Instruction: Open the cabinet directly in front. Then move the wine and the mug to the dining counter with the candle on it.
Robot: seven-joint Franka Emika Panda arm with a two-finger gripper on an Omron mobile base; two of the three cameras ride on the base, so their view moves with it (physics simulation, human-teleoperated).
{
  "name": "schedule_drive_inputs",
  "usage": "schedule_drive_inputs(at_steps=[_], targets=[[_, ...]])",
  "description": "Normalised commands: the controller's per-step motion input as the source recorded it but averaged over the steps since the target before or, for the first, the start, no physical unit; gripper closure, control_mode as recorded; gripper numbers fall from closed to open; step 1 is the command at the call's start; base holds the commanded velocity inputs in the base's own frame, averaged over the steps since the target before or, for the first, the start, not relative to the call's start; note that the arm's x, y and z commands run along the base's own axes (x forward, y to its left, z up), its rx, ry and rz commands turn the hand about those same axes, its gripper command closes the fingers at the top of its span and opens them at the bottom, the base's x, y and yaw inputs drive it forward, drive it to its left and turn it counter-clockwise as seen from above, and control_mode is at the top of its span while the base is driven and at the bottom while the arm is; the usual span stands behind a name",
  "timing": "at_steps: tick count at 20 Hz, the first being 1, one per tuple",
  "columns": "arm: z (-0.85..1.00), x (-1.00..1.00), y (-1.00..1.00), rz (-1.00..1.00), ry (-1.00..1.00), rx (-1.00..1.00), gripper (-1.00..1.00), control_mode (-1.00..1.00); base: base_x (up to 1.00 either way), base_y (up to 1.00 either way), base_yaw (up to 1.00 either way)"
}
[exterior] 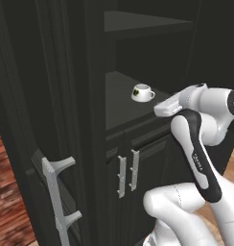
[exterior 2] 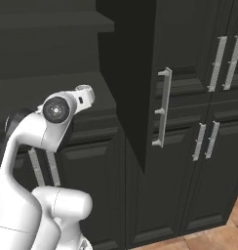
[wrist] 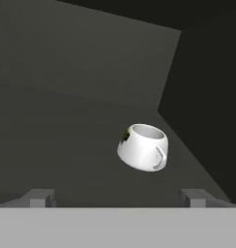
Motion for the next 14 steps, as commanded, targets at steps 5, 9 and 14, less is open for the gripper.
schedule_drive_inputs(at_steps=[5,9,14], targets=[[0.02,0.14,0.0,0.0,0.1,0.0,-1.0,-1.0,0.0,0.0,0.0],[0.0,0.18,0.0,0.0,0.0,0.0,-1.0,-1.0,0.0,0.0,0.0],[0.0,0.15,0.0,0.0,0.03,0.0,-1.0,-1.0,0.0,0.0,0.0]])
